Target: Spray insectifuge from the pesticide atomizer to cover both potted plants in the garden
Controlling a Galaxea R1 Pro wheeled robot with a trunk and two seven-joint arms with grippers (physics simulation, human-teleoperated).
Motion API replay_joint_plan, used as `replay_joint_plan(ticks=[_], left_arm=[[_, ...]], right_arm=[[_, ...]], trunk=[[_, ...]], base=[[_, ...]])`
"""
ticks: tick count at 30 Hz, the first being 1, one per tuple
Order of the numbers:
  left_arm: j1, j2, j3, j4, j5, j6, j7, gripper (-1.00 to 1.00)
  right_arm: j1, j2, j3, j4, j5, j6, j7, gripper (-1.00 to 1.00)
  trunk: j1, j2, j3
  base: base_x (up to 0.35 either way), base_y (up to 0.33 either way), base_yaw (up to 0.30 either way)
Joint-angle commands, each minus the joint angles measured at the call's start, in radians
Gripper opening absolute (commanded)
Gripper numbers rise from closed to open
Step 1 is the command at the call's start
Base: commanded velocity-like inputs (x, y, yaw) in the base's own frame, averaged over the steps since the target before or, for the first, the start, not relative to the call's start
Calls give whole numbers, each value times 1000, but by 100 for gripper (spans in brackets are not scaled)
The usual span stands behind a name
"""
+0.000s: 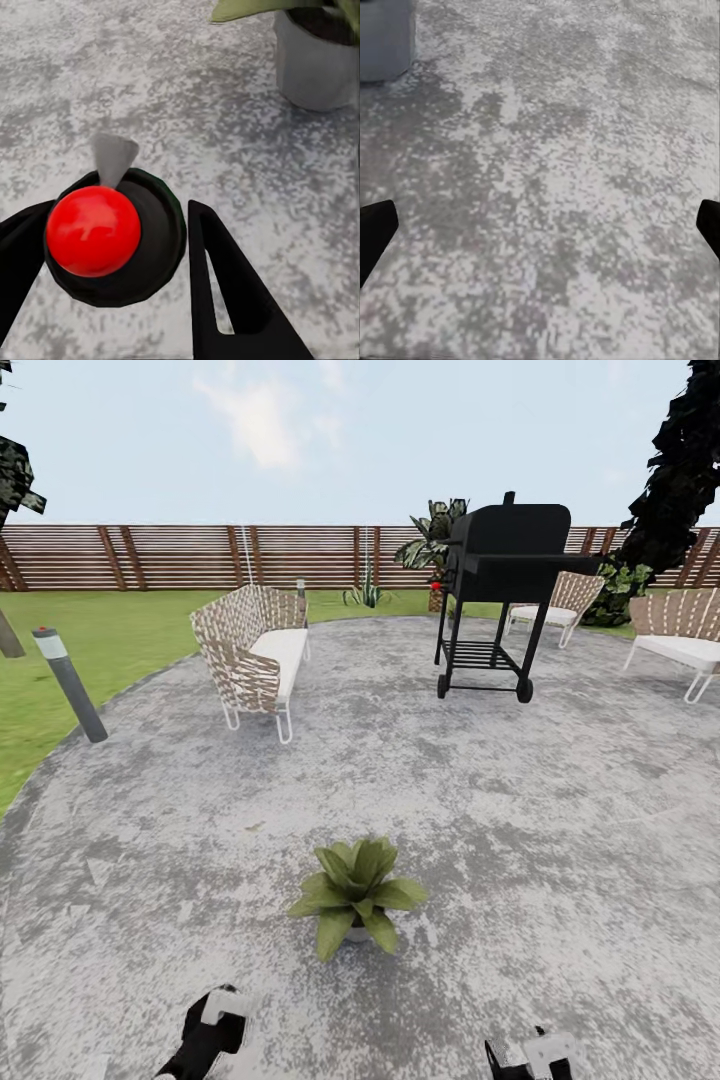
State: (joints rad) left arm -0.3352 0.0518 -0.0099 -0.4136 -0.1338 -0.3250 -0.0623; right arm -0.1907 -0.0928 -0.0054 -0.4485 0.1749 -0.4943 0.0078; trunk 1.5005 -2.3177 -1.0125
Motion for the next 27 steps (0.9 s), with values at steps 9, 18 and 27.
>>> replay_joint_plan(ticks=[9, 18, 27], left_arm=[[-58, 114, -2, -5, -183, 77, -430, -100], [-139, 107, -5, -20, -405, 107, -657, -100], [-136, 114, -12, -40, -410, 105, -676, -100]], right_arm=[[-49, -10, 53, -125, 392, 8, 260, 100], [-156, 18, 63, -219, 433, 156, 639, 100], [-187, 69, 63, -224, 441, 158, 612, 100]], trunk=[[0, 0, -1], [0, 0, -1], [0, 0, -1]], base=[[0, 0, 0], [0, 0, 0], [0, 0, 0]])
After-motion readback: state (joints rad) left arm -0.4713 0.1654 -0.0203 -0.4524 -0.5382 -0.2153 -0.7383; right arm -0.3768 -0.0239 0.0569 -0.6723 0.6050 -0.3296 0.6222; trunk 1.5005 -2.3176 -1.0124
